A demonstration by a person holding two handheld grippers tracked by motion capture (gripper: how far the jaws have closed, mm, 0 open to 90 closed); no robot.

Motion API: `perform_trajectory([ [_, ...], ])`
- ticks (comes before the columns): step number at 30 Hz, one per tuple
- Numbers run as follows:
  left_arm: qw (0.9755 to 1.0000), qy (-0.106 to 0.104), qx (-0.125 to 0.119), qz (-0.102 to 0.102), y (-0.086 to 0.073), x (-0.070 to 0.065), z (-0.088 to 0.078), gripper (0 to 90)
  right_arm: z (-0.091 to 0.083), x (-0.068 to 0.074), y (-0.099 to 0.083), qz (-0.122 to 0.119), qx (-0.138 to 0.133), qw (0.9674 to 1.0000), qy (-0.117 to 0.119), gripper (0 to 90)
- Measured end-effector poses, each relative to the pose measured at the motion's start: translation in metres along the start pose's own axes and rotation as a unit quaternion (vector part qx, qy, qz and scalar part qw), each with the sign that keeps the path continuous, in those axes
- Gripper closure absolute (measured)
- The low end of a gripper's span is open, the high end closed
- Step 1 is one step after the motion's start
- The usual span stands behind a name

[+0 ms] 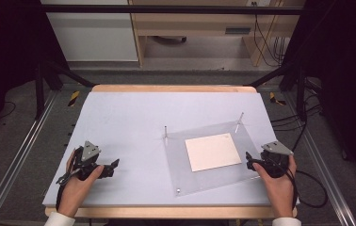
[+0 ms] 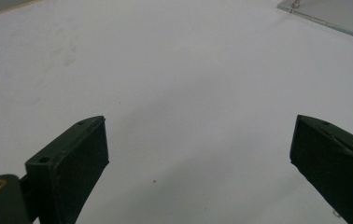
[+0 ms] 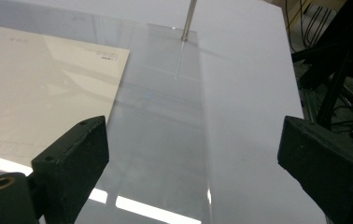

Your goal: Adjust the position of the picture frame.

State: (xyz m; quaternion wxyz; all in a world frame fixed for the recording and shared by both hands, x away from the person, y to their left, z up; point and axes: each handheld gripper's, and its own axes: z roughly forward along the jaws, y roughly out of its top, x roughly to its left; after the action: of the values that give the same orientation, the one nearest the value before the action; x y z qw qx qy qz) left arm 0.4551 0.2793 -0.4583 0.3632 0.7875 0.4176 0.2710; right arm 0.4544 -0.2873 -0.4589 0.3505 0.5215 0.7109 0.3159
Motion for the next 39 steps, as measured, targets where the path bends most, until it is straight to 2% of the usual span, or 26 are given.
perform_trajectory([
  [3, 1.0, 0.001, 0.0, 0.007, 0.001, -0.004, 0.0, 4.1, 0.001, 0.004, 0.001, -0.02, 0.003, 0.9998, -0.006, 12.8],
  [8, 0.9998, -0.002, 0.001, 0.019, 0.003, -0.012, 0.002, 4.7, 0.0, 0.008, 0.002, -0.034, 0.001, 0.9993, -0.014, 14.6],
  [11, 0.9992, 0.005, 0.006, 0.038, 0.004, -0.019, 0.004, 5.1, -0.003, 0.011, 0.004, -0.046, 0.001, 0.9988, -0.015, 16.9],
  [14, 0.998, 0.01, 0.016, 0.061, 0.006, -0.025, 0.006, 5.4, -0.006, 0.015, 0.008, -0.062, 0.0, 0.9977, -0.026, 16.9],
  [18, 0.997, 0.009, 0.013, 0.076, 0.012, -0.031, 0.009, 5.4, -0.008, 0.018, 0.01, -0.064, -0.001, 0.9976, -0.025, 15.5],
  [19, 0.9971, 0.004, 0.008, 0.076, 0.016, -0.033, 0.01, 5.4, -0.008, 0.018, 0.011, -0.066, -0.002, 0.9976, -0.023, 15.1],
  [22, 0.9975, -0.021, 0.003, 0.067, 0.029, -0.038, 0.014, 5.4, -0.008, 0.025, 0.021, -0.07, 0.003, 0.9975, -0.002, 12.9],
  [25, 0.9954, -0.048, 0.01, 0.083, 0.049, -0.044, 0.02, 6.5, -0.007, 0.03, 0.031, -0.082, 0.011, 0.9965, 0.015, 13.9],
  [26, 0.9944, -0.058, 0.006, 0.088, 0.057, -0.046, 0.023, 9.5, -0.005, 0.033, 0.04, -0.088, 0.024, 0.9949, 0.042, 16.2],
  [27, 0.994, -0.067, 0.006, 0.087, 0.064, -0.048, 0.026, 9.5, -0.005, 0.033, 0.04, -0.088, 0.024, 0.9949, 0.042, 16.2],
  [29, 0.9934, -0.088, -0.002, 0.074, 0.079, -0.051, 0.036, 9.3, 0.0, 0.035, 0.05, -0.102, 0.042, 0.9915, 0.069, 16.6],
  [30, 0.9931, -0.092, -0.002, 0.073, 0.087, -0.053, 0.042, 8.9, 0.002, 0.035, 0.055, -0.109, 0.043, 0.9905, 0.073, 16.6],
  [31, 0.993, -0.092, -0.002, 0.074, 0.092, -0.055, 0.045, 8.5, 0.008, 0.035, 0.064, -0.116, 0.052, 0.9881, 0.087, 19.9],
  [32, 0.9924, -0.099, -0.004, 0.073, 0.098, -0.056, 0.051, 8.5, 0.008, 0.035, 0.064, -0.116, 0.052, 0.9881, 0.087, 19.9],
  [33, 0.9919, -0.105, -0.007, 0.07, 0.102, -0.059, 0.055, 8.2, 0.012, 0.034, 0.068, -0.116, 0.058, 0.9869, 0.096, 20.0],
  [36, 0.9907, -0.114, -0.011, 0.074, 0.109, -0.064, 0.065, 8.1, 0.02, 0.031, 0.074, -0.113, 0.064, 0.9857, 0.107, 24.9],
  [37, 0.99, -0.118, -0.008, 0.077, 0.111, -0.067, 0.069, 8.2, 0.028, 0.026, 0.075, -0.108, 0.076, 0.9843, 0.118, 26.3],
  [38, 0.9894, -0.121, -0.005, 0.081, 0.112, -0.069, 0.072, 8.2, 0.028, 0.026, 0.075, -0.108, 0.076, 0.9843, 0.118, 26.3],
  [39, 0.9889, -0.123, -0.001, 0.084, 0.114, -0.072, 0.076, 8.2, 0.036, 0.022, 0.077, -0.109, 0.088, 0.9823, 0.124, 26.6],
])
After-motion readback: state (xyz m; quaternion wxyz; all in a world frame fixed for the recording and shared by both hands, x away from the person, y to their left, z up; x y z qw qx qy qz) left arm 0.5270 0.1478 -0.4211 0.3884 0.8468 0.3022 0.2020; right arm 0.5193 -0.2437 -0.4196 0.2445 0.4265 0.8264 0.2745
